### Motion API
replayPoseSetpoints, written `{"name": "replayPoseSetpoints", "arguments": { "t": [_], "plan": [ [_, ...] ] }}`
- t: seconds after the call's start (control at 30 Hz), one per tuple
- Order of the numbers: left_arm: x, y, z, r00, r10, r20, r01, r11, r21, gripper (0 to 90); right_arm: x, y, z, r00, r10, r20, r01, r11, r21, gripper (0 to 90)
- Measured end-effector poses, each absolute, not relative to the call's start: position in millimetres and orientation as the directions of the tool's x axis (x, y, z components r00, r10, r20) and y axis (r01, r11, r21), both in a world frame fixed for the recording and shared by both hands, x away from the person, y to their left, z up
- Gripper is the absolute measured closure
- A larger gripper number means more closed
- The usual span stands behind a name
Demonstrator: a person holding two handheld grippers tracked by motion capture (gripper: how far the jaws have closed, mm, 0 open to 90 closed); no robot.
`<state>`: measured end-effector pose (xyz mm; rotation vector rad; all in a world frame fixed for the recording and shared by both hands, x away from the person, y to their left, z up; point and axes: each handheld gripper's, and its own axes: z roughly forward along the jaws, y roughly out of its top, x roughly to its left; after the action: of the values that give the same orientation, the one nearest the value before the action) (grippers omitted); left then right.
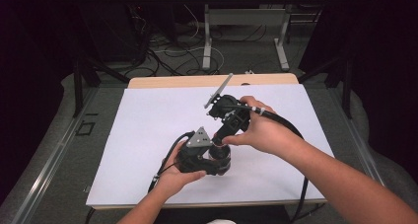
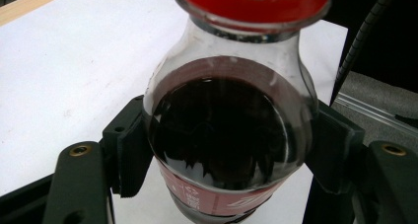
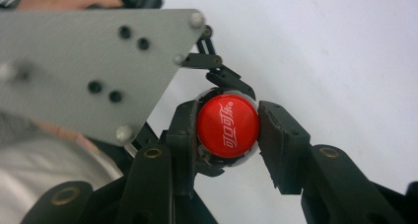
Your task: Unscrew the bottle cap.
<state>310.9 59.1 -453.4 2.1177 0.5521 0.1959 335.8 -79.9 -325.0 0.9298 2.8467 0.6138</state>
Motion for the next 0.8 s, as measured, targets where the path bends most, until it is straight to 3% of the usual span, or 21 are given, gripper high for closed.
{"name": "replayPoseSetpoints", "arguments": {
  "t": [0.17, 0.4, 0.6, 0.8],
  "plan": [
    [307.4, 58.1, -454.3, 0.888, 0.455, -0.071, 0.312, -0.48, 0.82, 30.1, 349.1, -87.0, -325.2, -0.933, 0.349, 0.087, 0.353, 0.846, 0.399, 60.7],
    [306.3, 56.9, -454.6, 0.903, 0.425, -0.057, 0.288, -0.504, 0.814, 30.1, 353.7, -89.7, -324.2, -1.0, -0.027, -0.004, -0.026, 0.918, 0.395, 60.7],
    [305.6, 56.1, -455.9, 0.904, 0.424, -0.061, 0.291, -0.502, 0.815, 30.1, 351.8, -87.8, -325.6, -0.993, -0.111, -0.042, -0.118, 0.919, 0.376, 60.7],
    [305.7, 55.7, -455.8, 0.904, 0.424, -0.059, 0.288, -0.5, 0.816, 30.1, 351.7, -89.7, -323.0, -0.993, -0.109, -0.045, -0.118, 0.913, 0.39, 60.6]
  ]
}}
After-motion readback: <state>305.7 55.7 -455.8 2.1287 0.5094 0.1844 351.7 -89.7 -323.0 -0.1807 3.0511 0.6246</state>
